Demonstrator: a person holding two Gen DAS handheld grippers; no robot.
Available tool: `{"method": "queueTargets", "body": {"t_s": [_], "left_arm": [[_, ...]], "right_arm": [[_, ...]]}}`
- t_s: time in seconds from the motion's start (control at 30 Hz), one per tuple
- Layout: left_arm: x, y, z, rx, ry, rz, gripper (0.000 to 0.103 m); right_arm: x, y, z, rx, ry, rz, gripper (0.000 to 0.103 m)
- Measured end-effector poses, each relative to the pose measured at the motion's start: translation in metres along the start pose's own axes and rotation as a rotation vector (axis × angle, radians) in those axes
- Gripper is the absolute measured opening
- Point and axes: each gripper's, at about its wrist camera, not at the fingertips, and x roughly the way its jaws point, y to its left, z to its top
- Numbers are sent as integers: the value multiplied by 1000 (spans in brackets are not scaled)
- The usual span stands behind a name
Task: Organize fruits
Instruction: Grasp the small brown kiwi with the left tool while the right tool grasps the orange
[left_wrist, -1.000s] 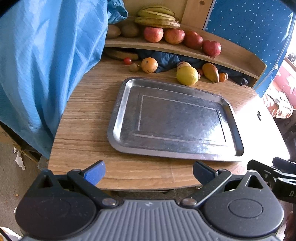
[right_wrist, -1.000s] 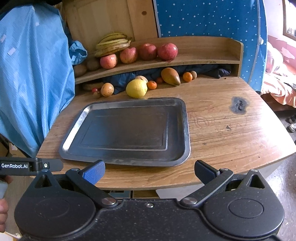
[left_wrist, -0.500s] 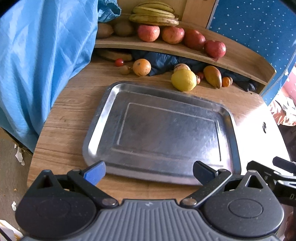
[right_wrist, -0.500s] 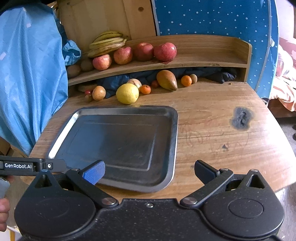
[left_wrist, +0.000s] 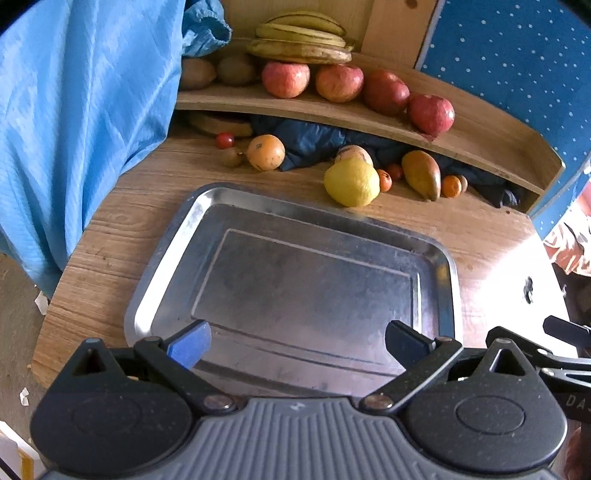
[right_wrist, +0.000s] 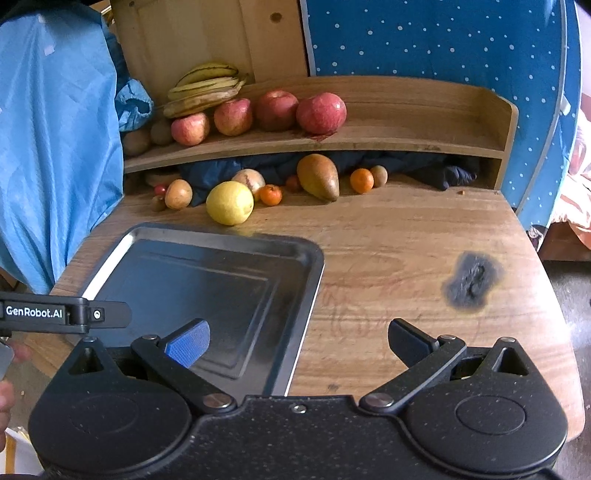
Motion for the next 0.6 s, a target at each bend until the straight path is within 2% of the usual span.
{"method": "queueTargets", "body": {"t_s": [0.27, 0.6], "left_arm": [[4, 5, 13, -40, 14, 55, 102], [19, 38, 47, -65, 13, 110, 102]], "right_arm": [[10, -8, 12, -14, 3, 33, 103], [30, 5, 28, 0, 4, 45, 103]]}}
